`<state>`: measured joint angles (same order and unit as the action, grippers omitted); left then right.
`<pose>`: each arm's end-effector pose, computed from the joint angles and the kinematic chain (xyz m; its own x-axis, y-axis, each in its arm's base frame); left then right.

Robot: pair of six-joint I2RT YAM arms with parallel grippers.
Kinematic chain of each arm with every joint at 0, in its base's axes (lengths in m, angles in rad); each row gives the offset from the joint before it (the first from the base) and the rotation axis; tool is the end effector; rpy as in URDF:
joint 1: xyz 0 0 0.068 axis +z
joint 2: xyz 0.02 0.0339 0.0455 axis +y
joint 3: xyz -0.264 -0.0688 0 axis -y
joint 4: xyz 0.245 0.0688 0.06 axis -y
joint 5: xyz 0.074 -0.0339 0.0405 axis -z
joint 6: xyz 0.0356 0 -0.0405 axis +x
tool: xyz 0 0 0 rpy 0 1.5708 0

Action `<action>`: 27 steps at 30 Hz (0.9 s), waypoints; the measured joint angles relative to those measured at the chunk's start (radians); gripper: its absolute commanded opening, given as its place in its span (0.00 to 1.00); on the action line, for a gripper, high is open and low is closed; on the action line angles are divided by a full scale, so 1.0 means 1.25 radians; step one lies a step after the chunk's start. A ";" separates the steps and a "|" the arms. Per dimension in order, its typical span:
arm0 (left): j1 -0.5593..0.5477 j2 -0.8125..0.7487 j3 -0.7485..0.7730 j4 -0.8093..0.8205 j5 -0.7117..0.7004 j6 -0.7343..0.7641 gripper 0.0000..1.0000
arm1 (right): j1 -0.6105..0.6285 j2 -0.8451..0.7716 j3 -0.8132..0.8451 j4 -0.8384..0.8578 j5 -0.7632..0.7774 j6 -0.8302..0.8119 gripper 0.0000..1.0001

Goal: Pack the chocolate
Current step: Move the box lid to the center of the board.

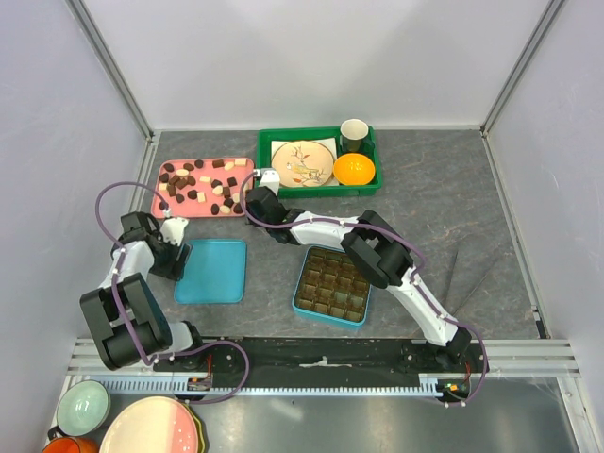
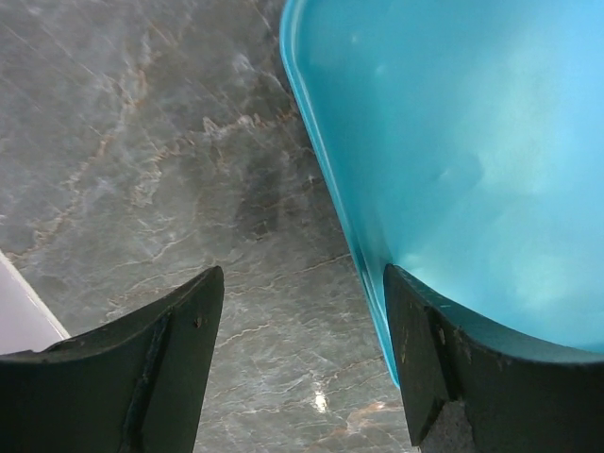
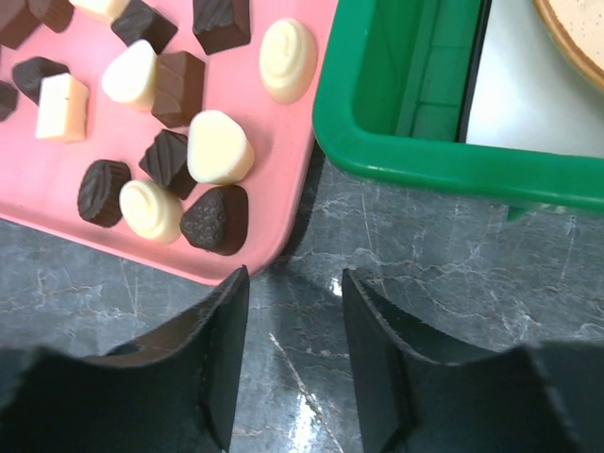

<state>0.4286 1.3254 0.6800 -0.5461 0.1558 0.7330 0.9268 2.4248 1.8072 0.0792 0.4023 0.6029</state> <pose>0.2098 0.0898 0.1687 -0.8677 0.3303 -0.3716 0.2990 0.9438 0.1406 0.3385 0.4276 0.1392 -0.5564 0.1279 -0.8210 -0.2653 0.9090 0.3214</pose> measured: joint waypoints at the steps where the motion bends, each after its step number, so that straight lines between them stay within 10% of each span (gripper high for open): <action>1: 0.002 0.000 -0.008 0.004 -0.003 0.005 0.76 | 0.000 0.000 0.000 0.005 0.000 0.001 0.54; 27: 0.157 0.010 -0.014 0.053 -0.013 0.111 0.76 | 0.005 0.117 0.224 -0.134 0.069 -0.026 0.54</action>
<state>0.6247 1.3380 0.6624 -0.4793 0.1402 0.8719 0.9325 2.5713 2.0869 -0.0879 0.4889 0.5709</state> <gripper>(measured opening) 0.756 0.538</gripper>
